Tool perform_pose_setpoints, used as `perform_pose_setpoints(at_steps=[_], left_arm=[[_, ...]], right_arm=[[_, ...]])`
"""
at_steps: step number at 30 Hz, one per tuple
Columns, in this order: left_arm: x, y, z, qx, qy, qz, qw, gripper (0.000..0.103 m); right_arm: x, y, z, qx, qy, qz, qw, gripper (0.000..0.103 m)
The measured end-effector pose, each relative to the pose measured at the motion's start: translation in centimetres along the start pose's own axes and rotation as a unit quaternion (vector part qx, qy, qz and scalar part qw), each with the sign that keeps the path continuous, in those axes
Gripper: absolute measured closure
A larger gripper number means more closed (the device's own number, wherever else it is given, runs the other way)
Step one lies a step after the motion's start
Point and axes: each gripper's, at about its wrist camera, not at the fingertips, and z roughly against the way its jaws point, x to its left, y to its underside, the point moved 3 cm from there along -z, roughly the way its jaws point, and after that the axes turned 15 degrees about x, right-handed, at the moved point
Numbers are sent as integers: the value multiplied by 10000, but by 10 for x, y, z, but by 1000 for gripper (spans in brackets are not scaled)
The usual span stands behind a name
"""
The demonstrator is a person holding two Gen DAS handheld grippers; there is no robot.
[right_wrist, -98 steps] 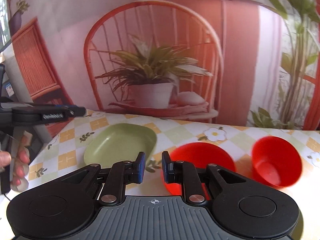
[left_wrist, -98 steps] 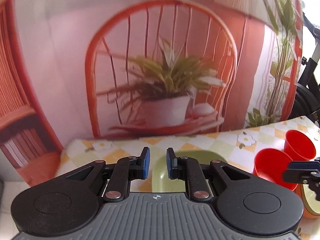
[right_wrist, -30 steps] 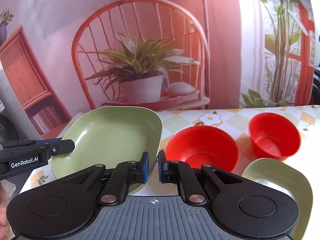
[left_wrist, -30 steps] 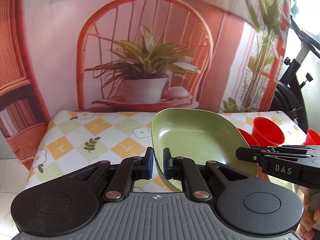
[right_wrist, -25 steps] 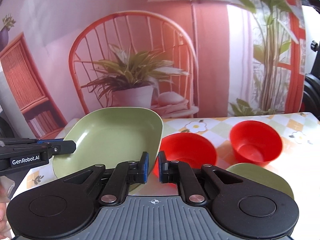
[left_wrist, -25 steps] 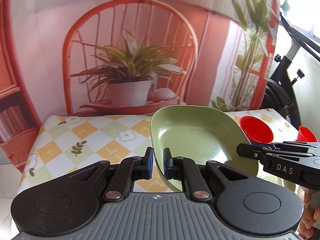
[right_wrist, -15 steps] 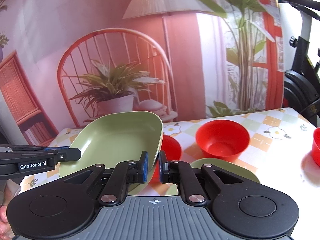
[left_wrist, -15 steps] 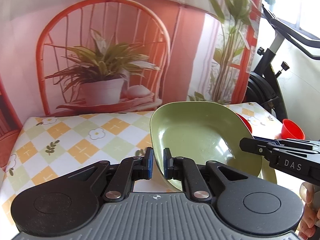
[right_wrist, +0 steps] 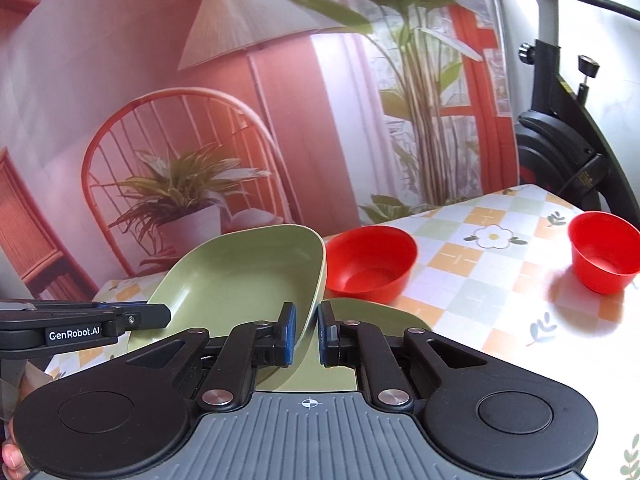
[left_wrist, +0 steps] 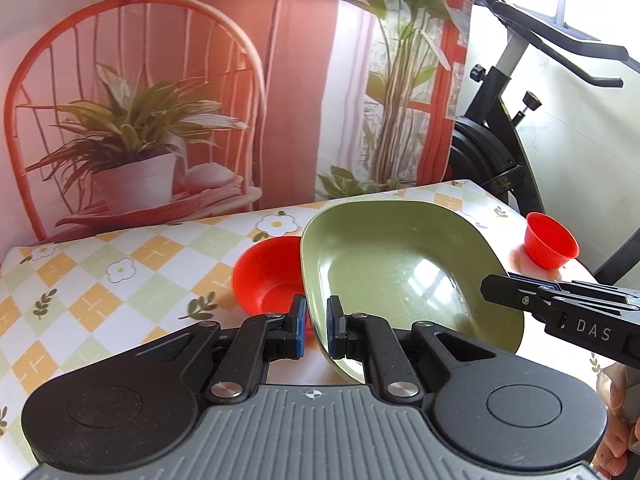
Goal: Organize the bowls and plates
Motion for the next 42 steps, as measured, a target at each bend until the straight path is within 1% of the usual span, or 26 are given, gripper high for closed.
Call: perform_pose_setpoints(at_steps=[8,11,15,21,28,31,39,42], left_arm=[[-31,-7,-9,44,87,-256,9996,92],[-39,-5,-17,149,88,-349,9992,92],[-46,-3,-28,303,50,-457,9985,92],[-51,-4,-41,437,-65,-524,9976,92],[-48,-7,-54,578,-194,-501,9969,92],[-51,-8,-60,615,-213,-553,9964,92],[-59,-11,-72,641,-344,-735,9946,92],[-58,-9,-75,690,-350,-728,9943,92]], right_arm=[[-39,1,13,-82,-31,-424,9991,93],[-50,5,15,-101,-49,-511,9986,93],[-62,13,12,-25,-68,-615,9981,93],[-70,26,2,129,-152,-755,9969,92],[-71,35,-9,305,-320,-765,9961,90],[-77,38,-13,358,-378,-901,9946,90],[-87,42,-20,419,-408,-1061,9926,90],[-88,44,-21,436,-436,-1068,9924,90]])
